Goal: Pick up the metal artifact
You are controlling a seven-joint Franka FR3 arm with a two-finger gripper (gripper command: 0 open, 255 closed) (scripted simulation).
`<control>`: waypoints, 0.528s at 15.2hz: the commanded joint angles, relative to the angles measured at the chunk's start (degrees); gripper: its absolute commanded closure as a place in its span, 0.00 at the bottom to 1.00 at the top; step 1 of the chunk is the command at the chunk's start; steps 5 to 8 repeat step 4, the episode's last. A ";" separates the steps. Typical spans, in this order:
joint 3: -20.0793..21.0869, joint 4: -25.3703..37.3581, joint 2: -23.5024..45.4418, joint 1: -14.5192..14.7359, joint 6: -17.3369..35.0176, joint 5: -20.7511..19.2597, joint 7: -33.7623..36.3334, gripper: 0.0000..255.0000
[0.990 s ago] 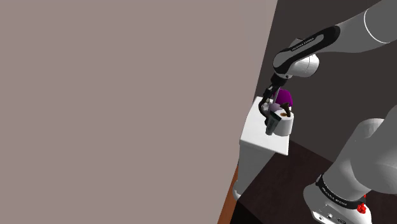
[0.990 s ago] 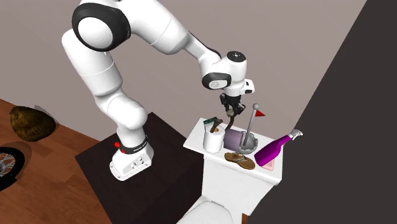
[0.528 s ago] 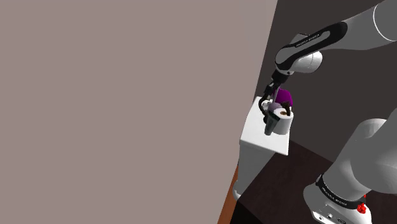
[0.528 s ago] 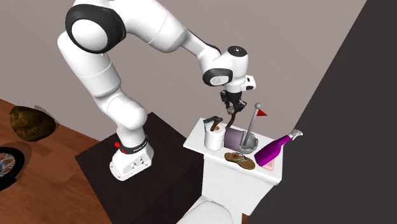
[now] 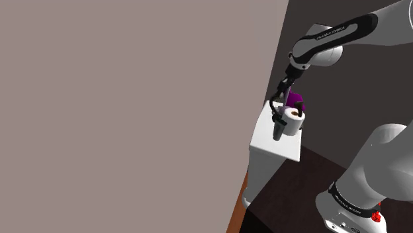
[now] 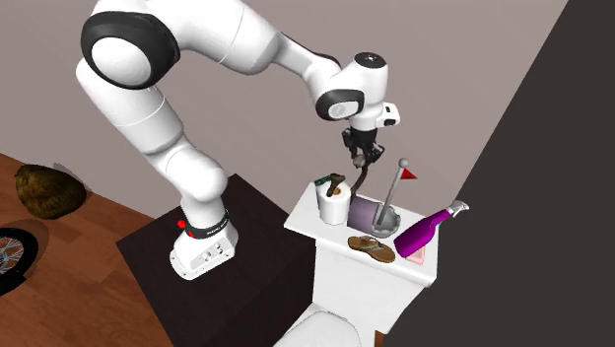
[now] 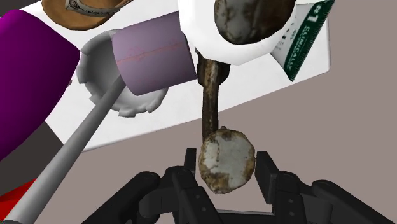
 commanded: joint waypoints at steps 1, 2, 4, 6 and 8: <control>0.49 0.98 -0.86 -0.24 -1.61 -0.75 0.84 1.00; 0.71 1.42 -1.29 -0.37 -2.40 -1.09 1.20 1.00; 0.75 1.48 -1.36 -0.39 -2.52 -1.14 1.26 1.00; 0.75 1.48 -1.36 -0.39 -2.52 -1.14 1.26 1.00; 0.75 1.48 -1.36 -0.39 -2.52 -1.14 1.26 1.00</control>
